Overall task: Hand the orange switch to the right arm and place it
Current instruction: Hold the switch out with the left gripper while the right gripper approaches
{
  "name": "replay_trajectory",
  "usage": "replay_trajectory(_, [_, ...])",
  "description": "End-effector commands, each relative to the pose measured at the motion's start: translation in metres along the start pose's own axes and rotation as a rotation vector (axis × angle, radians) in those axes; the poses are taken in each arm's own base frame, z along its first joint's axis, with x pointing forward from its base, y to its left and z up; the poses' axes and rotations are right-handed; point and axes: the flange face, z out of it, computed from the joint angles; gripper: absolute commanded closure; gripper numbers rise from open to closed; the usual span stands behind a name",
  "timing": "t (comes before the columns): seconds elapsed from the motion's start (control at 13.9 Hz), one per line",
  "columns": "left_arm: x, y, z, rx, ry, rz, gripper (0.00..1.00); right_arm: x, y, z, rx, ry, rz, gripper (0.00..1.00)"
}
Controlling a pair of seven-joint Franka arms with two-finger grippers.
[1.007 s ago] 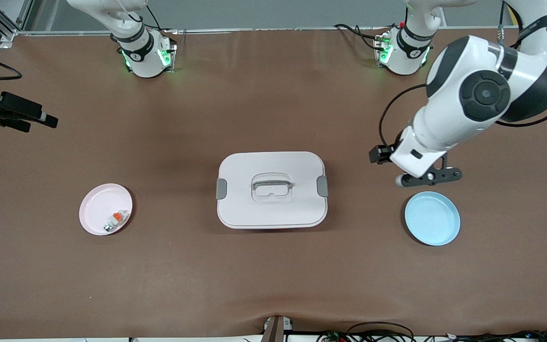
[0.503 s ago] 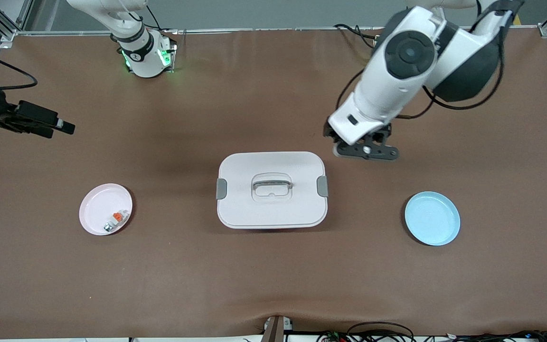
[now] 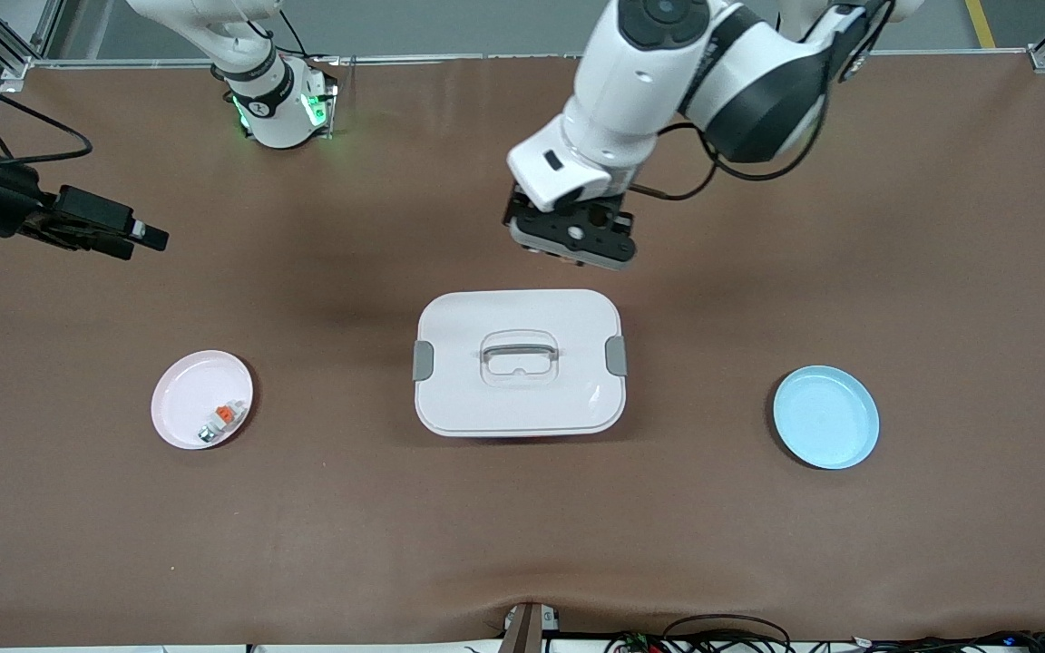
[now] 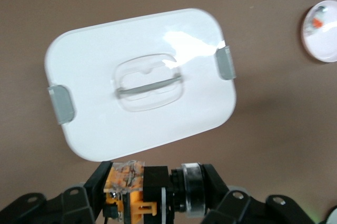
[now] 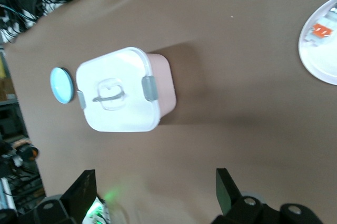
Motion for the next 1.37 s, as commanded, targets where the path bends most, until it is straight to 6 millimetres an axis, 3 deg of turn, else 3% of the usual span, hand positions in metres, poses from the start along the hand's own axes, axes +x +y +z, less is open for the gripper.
replay_trajectory(0.0, [0.002, 0.027, -0.009, -0.123, 0.012, -0.017, 1.0, -0.025, 0.006, 0.011, 0.057, 0.037, 0.047, 0.0])
replay_trajectory(0.36, [0.009, 0.045, -0.025, -0.419, -0.029, -0.239, 1.0, -0.032, 0.0, 0.029, 0.108, 0.042, 0.057, 0.0])
replay_trajectory(0.5, [0.013, 0.054, -0.017, -0.483, -0.031, -0.409, 1.0, -0.034, -0.008, 0.035, 0.124, 0.029, 0.071, 0.0])
replay_trajectory(0.86, [0.03, 0.059, 0.031, -0.561, -0.083, -0.838, 1.0, -0.045, -0.035, 0.042, 0.13, 0.025, 0.111, 0.0])
replay_trajectory(1.29, [0.041, 0.068, 0.061, -0.63, -0.195, -1.27, 1.0, -0.055, -0.041, 0.063, 0.175, 0.05, 0.167, 0.0])
